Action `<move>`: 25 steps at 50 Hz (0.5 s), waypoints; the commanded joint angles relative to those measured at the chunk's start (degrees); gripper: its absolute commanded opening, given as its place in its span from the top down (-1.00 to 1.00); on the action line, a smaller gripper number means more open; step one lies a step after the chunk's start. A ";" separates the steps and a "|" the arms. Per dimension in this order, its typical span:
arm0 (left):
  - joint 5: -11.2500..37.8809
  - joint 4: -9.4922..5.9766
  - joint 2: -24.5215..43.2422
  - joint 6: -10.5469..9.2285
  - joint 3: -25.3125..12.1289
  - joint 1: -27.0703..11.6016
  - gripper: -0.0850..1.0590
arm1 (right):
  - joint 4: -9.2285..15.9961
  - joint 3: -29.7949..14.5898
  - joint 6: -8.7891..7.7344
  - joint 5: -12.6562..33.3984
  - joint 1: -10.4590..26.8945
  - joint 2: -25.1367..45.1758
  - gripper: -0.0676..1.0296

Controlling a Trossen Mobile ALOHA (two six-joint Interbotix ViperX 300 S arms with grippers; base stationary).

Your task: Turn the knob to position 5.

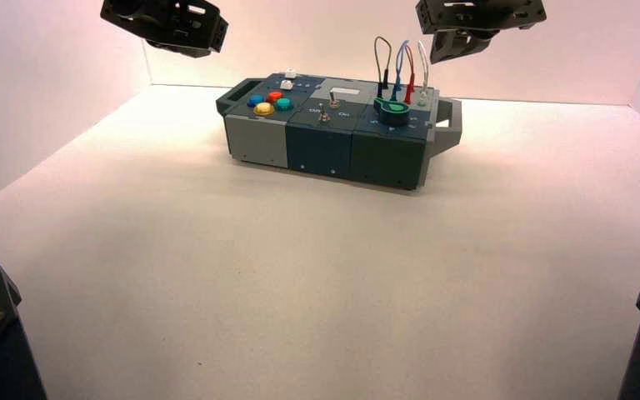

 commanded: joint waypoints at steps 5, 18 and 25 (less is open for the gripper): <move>-0.35 0.09 -0.79 0.00 -0.97 0.26 0.91 | 0.09 -0.62 0.00 -0.53 0.09 -0.70 0.92; -0.35 0.09 -0.53 0.00 -1.14 0.26 0.91 | 0.18 -0.79 0.00 -0.53 0.18 -0.44 0.92; -0.35 0.09 -0.53 0.00 -1.14 0.18 0.91 | 0.62 -0.88 0.00 -0.35 0.44 0.09 0.92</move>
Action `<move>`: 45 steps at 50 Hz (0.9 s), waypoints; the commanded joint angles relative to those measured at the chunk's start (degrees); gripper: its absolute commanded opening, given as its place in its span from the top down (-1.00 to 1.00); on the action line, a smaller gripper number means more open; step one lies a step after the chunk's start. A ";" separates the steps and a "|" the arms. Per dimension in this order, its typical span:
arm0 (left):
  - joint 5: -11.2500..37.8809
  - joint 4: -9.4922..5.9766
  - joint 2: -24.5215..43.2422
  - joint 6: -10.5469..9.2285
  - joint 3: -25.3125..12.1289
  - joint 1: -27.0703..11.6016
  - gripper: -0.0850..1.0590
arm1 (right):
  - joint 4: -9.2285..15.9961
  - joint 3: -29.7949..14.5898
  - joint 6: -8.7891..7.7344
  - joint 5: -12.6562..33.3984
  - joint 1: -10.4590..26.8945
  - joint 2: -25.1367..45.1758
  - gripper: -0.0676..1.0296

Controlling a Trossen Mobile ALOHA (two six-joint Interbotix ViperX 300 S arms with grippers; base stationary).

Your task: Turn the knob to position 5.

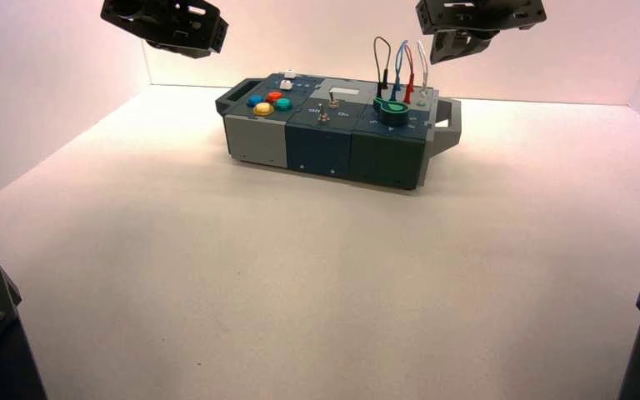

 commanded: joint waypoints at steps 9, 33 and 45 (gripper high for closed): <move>-0.44 0.00 -0.79 0.00 -1.14 0.18 0.91 | 0.97 -1.23 0.18 -0.35 0.44 0.79 0.92; -0.44 0.00 -1.05 0.00 -0.88 0.18 0.91 | 0.97 -5.27 0.18 -1.23 3.52 5.89 0.91; -0.44 0.00 -1.14 0.00 -0.79 0.18 0.91 | 0.88 -7.91 0.09 0.26 5.19 9.49 0.91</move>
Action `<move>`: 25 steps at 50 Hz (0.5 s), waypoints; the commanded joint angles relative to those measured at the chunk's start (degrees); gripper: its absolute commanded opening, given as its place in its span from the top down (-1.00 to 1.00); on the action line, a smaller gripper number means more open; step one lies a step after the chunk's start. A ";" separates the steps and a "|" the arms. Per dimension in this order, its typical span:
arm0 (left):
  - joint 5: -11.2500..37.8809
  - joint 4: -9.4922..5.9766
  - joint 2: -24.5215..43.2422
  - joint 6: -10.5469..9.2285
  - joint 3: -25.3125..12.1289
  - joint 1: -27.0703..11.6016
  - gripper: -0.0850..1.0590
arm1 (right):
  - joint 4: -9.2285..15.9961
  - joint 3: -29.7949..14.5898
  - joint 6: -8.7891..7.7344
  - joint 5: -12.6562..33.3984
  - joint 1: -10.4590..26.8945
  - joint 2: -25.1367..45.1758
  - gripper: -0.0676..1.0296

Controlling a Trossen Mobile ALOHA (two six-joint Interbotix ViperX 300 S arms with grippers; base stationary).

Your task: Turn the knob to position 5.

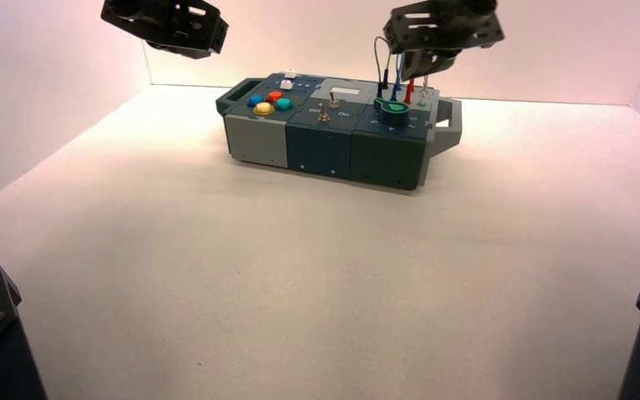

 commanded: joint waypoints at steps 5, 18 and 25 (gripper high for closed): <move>-0.35 0.00 -1.23 0.00 -0.79 0.18 0.91 | 0.00 -3.43 -0.09 0.97 1.14 1.93 0.92; -0.35 0.00 -1.23 0.00 -0.70 0.18 0.91 | -0.53 -4.57 -0.26 1.32 1.05 3.87 0.91; -0.35 0.00 -1.23 0.00 -0.70 0.18 0.91 | -0.88 -5.27 -0.26 1.32 1.05 4.92 0.91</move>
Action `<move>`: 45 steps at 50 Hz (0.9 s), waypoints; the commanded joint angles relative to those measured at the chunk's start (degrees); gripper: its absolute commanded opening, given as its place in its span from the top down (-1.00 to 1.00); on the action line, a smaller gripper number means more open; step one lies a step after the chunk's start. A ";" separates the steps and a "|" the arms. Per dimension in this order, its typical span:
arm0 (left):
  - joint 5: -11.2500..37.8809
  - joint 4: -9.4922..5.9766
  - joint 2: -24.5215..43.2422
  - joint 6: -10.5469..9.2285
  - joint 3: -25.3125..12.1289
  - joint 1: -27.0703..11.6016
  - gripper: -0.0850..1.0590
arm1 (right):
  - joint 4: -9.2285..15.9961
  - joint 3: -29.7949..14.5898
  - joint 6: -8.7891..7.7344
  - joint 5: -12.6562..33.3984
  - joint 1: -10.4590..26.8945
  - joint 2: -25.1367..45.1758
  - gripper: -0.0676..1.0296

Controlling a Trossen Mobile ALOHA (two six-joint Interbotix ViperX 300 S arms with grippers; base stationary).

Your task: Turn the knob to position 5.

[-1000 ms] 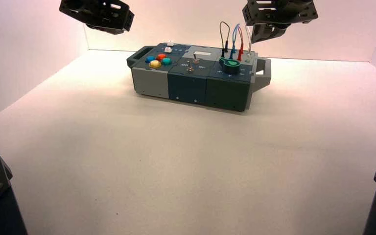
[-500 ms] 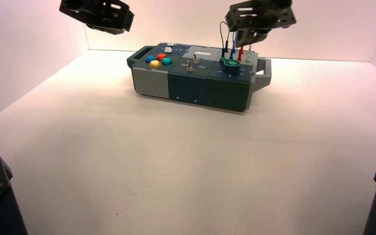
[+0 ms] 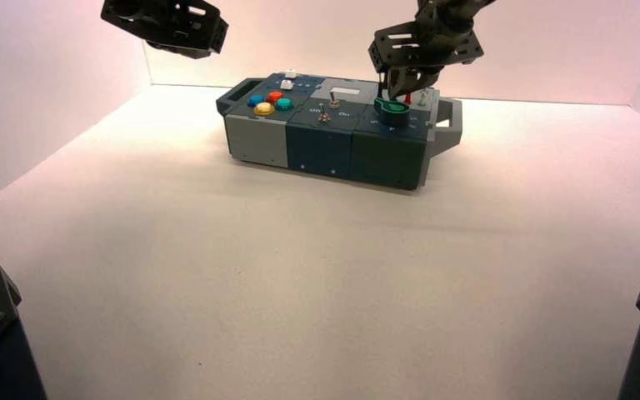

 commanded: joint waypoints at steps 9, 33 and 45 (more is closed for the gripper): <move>-0.26 0.00 -1.23 0.00 -0.70 0.18 0.91 | -0.35 -2.11 -0.26 -0.26 0.35 0.44 0.91; 0.00 0.00 -1.23 0.00 -0.62 0.18 0.91 | -0.44 -3.78 -0.35 0.97 2.55 1.58 0.91; -0.09 0.00 -1.23 -0.09 -0.70 0.18 0.91 | -0.44 -3.78 -0.35 1.41 2.64 1.49 0.91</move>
